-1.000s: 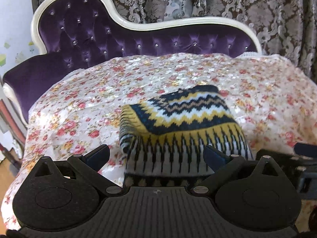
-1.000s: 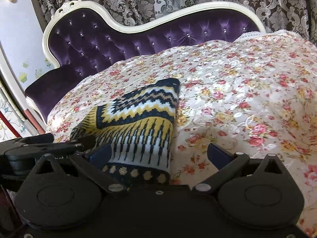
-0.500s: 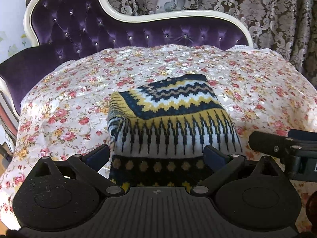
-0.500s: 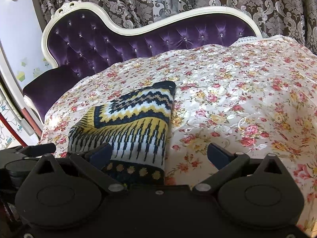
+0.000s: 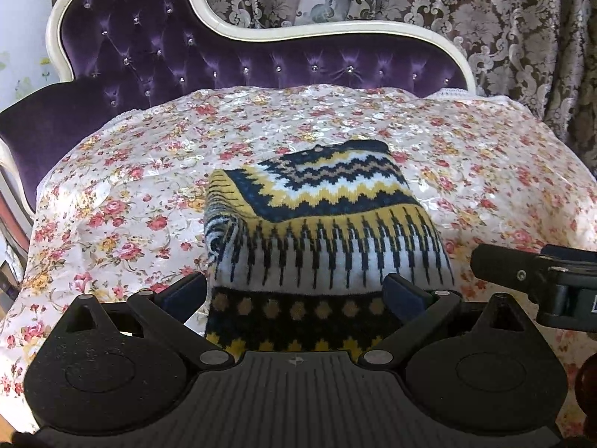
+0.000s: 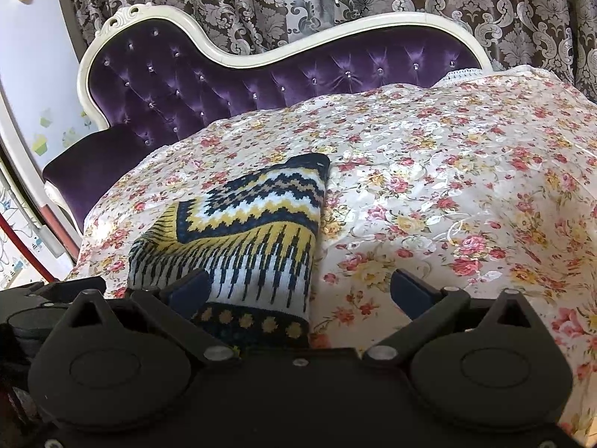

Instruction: Fold small clothes

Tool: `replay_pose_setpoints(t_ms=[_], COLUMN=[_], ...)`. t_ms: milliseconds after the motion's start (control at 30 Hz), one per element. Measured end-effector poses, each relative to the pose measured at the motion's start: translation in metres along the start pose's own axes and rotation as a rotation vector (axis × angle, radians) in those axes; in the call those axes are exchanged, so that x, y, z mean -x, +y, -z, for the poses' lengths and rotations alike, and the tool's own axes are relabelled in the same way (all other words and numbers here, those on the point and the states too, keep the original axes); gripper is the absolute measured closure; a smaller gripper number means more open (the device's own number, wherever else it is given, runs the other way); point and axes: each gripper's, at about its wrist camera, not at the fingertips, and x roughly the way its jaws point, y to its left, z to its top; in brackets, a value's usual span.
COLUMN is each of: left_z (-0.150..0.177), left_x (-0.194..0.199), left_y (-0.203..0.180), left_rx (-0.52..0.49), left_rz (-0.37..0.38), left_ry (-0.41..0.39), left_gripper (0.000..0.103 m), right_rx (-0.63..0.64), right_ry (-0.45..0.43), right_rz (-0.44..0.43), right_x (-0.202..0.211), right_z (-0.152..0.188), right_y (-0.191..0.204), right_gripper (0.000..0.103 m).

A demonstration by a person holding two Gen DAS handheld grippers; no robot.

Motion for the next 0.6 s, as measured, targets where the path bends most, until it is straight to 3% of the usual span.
replay_pose_setpoints(t_ms=[600], left_z=[0.0037], left_x=[-0.0016], left_y=[0.0046], left_rx=[0.002], left_rz=[0.013], left_ry=[0.009], left_gripper=[0.001], right_rx=[0.005], right_ry=[0.002], right_rz=[0.006], right_x=[-0.0001], right_z=[-0.0009], right_y=[0.0013], right_gripper=[0.0])
